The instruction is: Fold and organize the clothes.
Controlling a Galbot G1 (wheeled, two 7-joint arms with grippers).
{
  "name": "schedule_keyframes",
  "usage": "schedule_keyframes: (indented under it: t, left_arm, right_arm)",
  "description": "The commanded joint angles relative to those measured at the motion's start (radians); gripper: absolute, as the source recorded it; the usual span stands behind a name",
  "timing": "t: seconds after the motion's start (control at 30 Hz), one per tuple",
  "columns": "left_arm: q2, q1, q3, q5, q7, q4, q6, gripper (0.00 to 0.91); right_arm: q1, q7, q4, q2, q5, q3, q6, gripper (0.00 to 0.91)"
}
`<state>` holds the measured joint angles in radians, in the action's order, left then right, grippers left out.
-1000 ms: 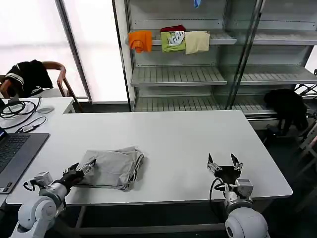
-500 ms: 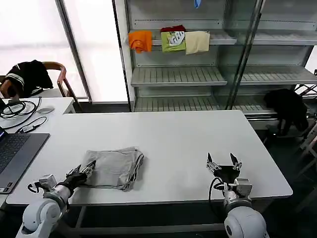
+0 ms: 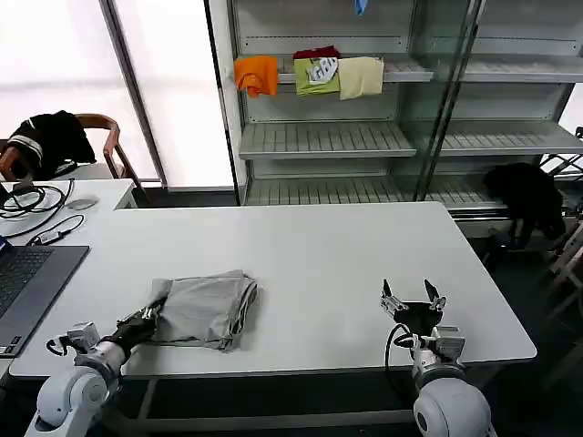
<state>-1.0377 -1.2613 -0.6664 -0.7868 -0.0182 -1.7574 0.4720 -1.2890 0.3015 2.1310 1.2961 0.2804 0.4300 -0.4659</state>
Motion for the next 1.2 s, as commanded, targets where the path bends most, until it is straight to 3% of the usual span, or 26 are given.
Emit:
schedule_keyframes:
  t: [0.03, 0.43, 0.6, 0.87, 1.03, 1.2]
  left_arm:
    - [0.087, -0.012, -0.148, -0.032, -0.015, 0.010, -0.003, 0.020]
    - [0.322, 0.026, -0.342, -0.017, -0.067, 0.196, -0.030, 0.020]
    - [0.354, 0.067, -0.336, -0.009, -0.076, 0.248, -0.032, 0.010]
    - [0.291, 0.058, -0.278, 0.030, -0.082, 0.191, -0.042, 0.010]
    - [0.220, -0.025, -0.221, 0.069, -0.059, 0.009, -0.031, 0.010]
    - [0.153, -0.094, -0.013, 0.114, 0.014, -0.270, 0.028, 0.020]
  right_arm:
    - [0.004, 0.000, 0.002, -0.002, 0.001, 0.001, -0.002, 0.907]
    - [0.014, 0.001, 0.002, -0.001, 0.003, -0.010, -0.004, 0.907]
    - [0.010, 0.001, 0.007, -0.005, 0.007, -0.005, -0.004, 0.907]
    - [-0.002, 0.002, 0.010, -0.008, 0.008, 0.004, -0.003, 0.907]
    - [-0.008, 0.003, 0.003, -0.005, 0.006, 0.004, 0.001, 0.907]
    - [-0.009, 0.004, -0.002, 0.006, -0.003, 0.003, -0.001, 0.907]
